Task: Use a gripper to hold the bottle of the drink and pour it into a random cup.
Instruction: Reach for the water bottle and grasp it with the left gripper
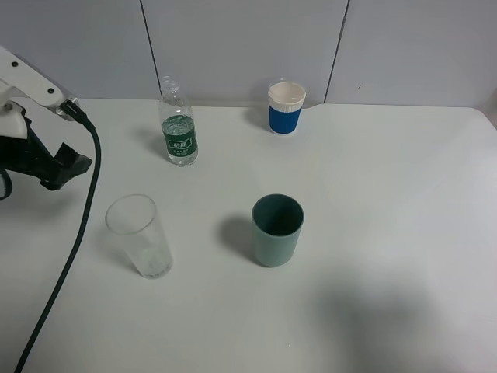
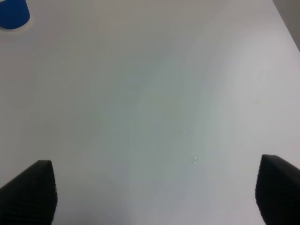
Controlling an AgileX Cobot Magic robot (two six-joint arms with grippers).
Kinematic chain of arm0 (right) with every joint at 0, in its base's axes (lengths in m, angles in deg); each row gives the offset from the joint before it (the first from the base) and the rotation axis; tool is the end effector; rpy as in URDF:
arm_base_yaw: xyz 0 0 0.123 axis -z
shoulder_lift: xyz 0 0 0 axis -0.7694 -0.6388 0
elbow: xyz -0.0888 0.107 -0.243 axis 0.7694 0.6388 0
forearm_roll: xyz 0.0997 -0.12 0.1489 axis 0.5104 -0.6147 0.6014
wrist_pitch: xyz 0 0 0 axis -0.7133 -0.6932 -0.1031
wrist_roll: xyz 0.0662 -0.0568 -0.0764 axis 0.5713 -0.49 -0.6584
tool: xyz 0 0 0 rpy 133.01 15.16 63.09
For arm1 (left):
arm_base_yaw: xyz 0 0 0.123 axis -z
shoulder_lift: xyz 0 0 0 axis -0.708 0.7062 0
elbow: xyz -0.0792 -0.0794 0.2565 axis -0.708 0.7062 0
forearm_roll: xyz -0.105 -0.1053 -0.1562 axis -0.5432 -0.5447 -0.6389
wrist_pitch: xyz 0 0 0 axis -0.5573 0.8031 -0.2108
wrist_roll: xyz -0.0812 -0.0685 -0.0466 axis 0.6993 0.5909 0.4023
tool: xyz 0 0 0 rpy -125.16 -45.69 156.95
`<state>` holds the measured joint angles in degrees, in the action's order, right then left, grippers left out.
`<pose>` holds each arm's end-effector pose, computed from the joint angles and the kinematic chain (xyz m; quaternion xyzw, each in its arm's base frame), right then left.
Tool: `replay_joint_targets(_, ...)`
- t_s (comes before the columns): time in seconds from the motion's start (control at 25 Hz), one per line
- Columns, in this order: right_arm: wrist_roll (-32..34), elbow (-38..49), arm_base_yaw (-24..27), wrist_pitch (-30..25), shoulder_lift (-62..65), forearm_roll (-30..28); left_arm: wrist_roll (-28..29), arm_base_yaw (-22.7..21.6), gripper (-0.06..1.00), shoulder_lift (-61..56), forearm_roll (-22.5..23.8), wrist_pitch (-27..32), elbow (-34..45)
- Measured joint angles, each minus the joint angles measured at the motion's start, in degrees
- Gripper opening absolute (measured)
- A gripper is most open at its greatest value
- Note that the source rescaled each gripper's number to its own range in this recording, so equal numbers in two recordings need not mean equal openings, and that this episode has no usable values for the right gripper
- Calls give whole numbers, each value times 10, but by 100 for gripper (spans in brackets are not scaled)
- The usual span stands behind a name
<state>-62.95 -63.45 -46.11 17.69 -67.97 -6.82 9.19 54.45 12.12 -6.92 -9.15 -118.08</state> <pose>-0.0082 0.0017 0.2415 0.0226 0.8591 -0.0186 0.5109 0.2194 -0.0338 0.2202 0.2656 0.8726 0.0647 0.4048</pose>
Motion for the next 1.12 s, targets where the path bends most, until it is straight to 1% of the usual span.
replay_joint_targets(0.4, 0, 0, 0, 0, 0, 0, 2, 0, 100, 75, 5, -64, 0)
replay_joint_targets(0.64, 0, 0, 0, 0, 0, 0, 8, 0, 100, 97, 9, -106, 0)
replay_joint_targets(0.92, 0, 0, 0, 0, 0, 0, 58, 0, 100, 125, 43, -165, 0)
replay_joint_targets(1.12, 0, 0, 0, 0, 0, 0, 73, 0, 100, 152, 46, -208, 0)
